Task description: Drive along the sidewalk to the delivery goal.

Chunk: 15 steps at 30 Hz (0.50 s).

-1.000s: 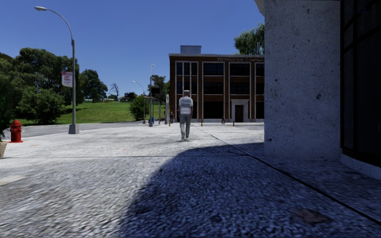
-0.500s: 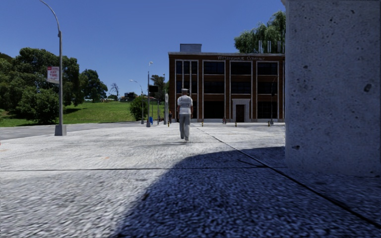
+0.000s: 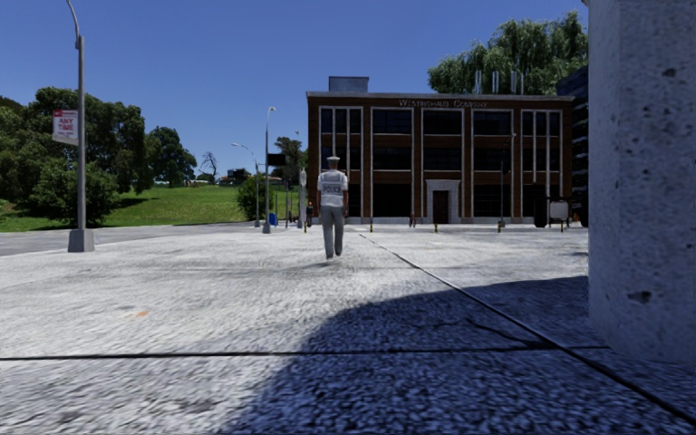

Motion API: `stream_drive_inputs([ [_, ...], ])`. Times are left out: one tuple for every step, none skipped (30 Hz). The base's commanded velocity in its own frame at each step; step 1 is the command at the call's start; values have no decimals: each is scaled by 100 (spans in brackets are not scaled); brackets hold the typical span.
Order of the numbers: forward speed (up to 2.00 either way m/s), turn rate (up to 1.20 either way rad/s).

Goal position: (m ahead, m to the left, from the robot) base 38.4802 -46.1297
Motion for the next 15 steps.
stream_drive_inputs([
  [200,0],
  [200,0],
  [200,0],
  [200,0],
  [200,0],
  [200,0],
  [200,0],
  [200,0],
  [200,0],
  [200,0],
  [200,0],
  [200,0],
  [200,0],
  [200,-6],
  [200,-27],
])
